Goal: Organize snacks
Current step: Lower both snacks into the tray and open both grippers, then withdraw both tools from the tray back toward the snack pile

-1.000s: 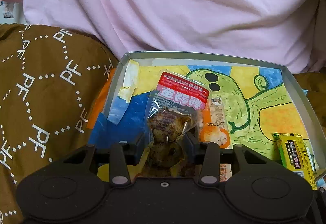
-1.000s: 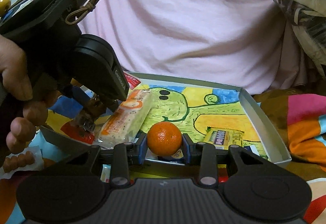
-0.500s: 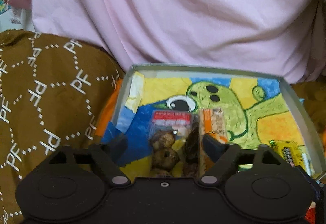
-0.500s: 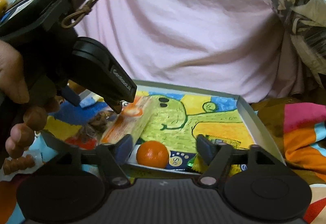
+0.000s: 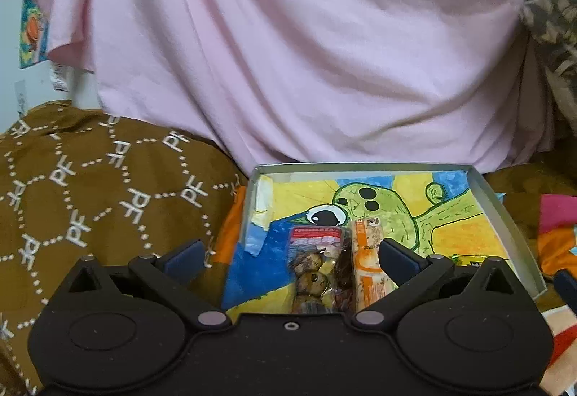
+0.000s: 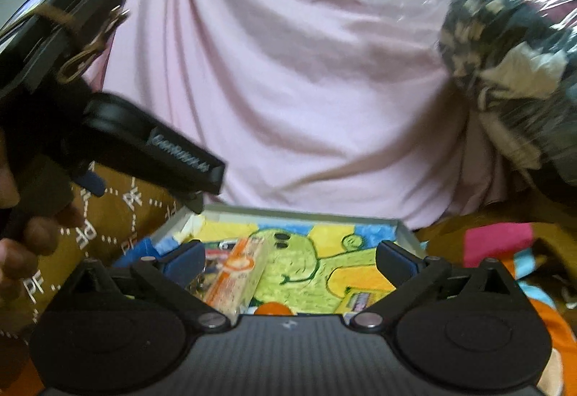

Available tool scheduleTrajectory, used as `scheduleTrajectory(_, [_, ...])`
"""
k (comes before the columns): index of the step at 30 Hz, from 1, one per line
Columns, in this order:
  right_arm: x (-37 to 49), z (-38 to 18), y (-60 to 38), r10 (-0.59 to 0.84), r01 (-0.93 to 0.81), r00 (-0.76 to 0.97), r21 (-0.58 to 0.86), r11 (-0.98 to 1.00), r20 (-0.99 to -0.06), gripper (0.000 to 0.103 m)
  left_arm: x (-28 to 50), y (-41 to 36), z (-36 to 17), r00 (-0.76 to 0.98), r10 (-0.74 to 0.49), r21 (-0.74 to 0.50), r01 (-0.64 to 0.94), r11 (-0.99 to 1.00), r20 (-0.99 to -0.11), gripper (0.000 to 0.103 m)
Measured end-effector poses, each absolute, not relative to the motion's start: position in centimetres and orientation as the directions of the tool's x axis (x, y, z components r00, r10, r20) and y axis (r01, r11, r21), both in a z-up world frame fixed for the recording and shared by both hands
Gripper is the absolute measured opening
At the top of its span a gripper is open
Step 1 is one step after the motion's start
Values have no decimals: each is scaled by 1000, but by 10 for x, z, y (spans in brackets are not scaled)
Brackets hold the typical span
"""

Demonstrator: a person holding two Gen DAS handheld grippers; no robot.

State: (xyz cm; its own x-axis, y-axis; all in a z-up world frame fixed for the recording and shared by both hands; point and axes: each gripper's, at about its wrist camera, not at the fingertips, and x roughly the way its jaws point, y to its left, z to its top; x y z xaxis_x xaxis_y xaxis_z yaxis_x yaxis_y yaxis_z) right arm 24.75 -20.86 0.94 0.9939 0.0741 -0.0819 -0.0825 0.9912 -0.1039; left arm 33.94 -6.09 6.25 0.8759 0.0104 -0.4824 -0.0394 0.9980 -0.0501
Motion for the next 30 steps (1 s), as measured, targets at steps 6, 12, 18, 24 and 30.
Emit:
scheduleTrajectory(6, [212, 21, -217, 52, -54, 998, -73, 996, -29, 103, 298, -58, 67, 883, 1, -85, -46, 995, -470, 102])
scheduleTrajectory(12, [174, 28, -217, 56, -55, 998, -73, 996, 11, 103, 258, -54, 70, 887, -7, -83, -36, 996, -463, 102])
scheduleTrajectory(18, [143, 29, -216, 67, -67, 998, -59, 996, -1, 103, 220, -42, 64, 891, 0, -86, -44, 995, -453, 102])
scheduleTrajectory(24, [116, 23, -211, 87, -89, 994, -43, 995, -61, 103, 188, -25, 54, 887, 18, -99, -71, 993, -462, 102])
scheduleTrajectory(30, [96, 17, -209, 95, -99, 984, -20, 995, -148, 103, 160, -9, 38, 873, 35, -101, -96, 990, -486, 102])
